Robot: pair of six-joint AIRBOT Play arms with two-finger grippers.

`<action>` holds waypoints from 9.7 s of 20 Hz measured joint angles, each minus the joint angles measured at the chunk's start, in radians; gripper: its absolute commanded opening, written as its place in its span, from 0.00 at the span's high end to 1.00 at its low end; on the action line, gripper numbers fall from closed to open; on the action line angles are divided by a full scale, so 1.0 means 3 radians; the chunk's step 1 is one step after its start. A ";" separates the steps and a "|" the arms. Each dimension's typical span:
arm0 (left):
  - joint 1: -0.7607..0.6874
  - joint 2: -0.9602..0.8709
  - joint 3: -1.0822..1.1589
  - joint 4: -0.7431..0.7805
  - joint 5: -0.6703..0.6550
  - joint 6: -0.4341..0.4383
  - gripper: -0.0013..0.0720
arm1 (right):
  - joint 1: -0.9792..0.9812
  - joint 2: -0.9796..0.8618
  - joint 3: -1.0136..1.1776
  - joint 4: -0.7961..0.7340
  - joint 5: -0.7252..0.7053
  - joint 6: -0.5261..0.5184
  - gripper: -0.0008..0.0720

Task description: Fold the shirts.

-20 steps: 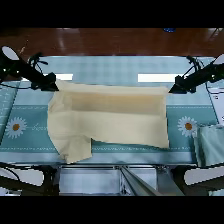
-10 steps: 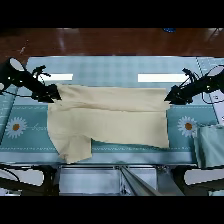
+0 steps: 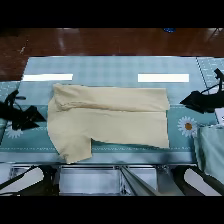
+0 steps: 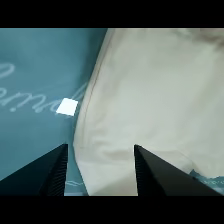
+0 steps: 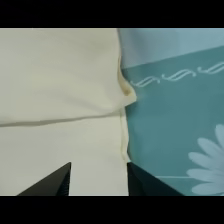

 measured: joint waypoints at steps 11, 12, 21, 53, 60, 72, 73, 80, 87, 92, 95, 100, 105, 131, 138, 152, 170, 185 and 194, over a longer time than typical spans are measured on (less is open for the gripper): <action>0.0167 0.0450 -0.1169 -0.0511 0.0251 0.0164 0.29 | -0.0490 0.0665 -0.0875 0.0856 -0.0360 -0.0332 0.43; 0.0109 0.0407 -0.1191 -0.0526 0.0253 0.0158 0.34 | -0.0643 0.0670 -0.0885 0.0849 -0.0341 -0.0341 0.43; -0.0268 0.0192 -0.1249 -0.0704 0.0432 0.0387 0.95 | -0.0912 0.0650 -0.1077 -0.0374 0.0404 0.0351 0.43; -0.0323 0.0168 -0.0304 -0.1639 0.0324 0.0689 0.95 | 0.0253 -0.0359 -0.0557 0.0570 0.0098 -0.0231 0.96; -0.0636 -0.0459 0.0731 -0.1820 0.0459 0.0572 0.95 | 0.0268 -0.0930 0.0220 0.0791 -0.0060 -0.0275 0.96; -0.1031 -0.1787 0.1900 -0.1778 0.0774 0.0270 0.29 | 0.0304 -0.1764 0.0813 0.1116 -0.0486 -0.0342 0.43; -0.1061 -0.1826 0.1919 -0.1779 0.0829 0.0266 0.29 | 0.0324 -0.1799 0.0819 0.1129 -0.0535 -0.0360 0.43; -0.0805 -0.1684 0.2541 -0.1600 0.0402 0.0050 0.29 | -0.0006 -0.1606 0.1136 0.0783 -0.0084 -0.0426 0.43; -0.0844 -0.0192 0.1807 -0.0827 0.0951 -0.0130 0.29 | -0.0286 -0.1331 0.0599 0.0532 -0.0421 -0.0247 0.43; -0.1386 0.0631 0.0959 -0.0777 0.1472 0.0051 0.29 | -0.0092 -0.1694 0.0520 0.0994 -0.0637 -0.0313 0.42; -0.1591 0.0727 0.0799 -0.0763 0.1631 0.0093 0.29 | 0.0094 -0.1929 0.0566 0.1165 -0.0645 -0.0343 0.42; -0.1750 0.0666 0.0724 -0.0757 0.1787 0.0108 0.71 | 0.0444 -0.2112 0.0647 0.1335 -0.0642 -0.0519 0.96; -0.1934 0.0474 0.0708 -0.0753 0.1830 0.0118 0.95 | 0.0534 -0.1804 0.0736 0.1315 -0.0319 -0.0556 0.96; -0.4582 -0.2625 0.3314 -0.1548 0.1339 -0.0341 0.95 | 0.0554 0.1893 -0.0200 0.0491 0.0276 0.0769 0.96; -0.3290 -0.1685 0.3126 -0.0781 0.0868 -0.0455 0.95 | 0.1225 0.1324 -0.0167 0.0886 -0.0225 0.0650 0.96; -0.2115 0.1863 0.0389 0.0107 0.0818 -0.0566 0.95 | 0.3101 -0.1773 0.1841 0.1132 -0.1381 0.0509 0.95; -0.1621 0.2157 -0.0123 0.0193 0.1059 -0.0652 0.95 | 0.2047 0.0139 0.0683 -0.1208 -0.0228 0.1740 0.42; -0.1733 0.2173 -0.0619 -0.0130 0.1002 -0.0646 0.95 | 0.2130 -0.0729 -0.0933 0.1780 -0.1802 0.0354 0.44; -0.1734 0.2171 -0.0643 -0.0146 0.1002 -0.0646 0.95 | 0.2335 -0.1431 0.0135 0.2204 -0.1142 -0.0437 0.96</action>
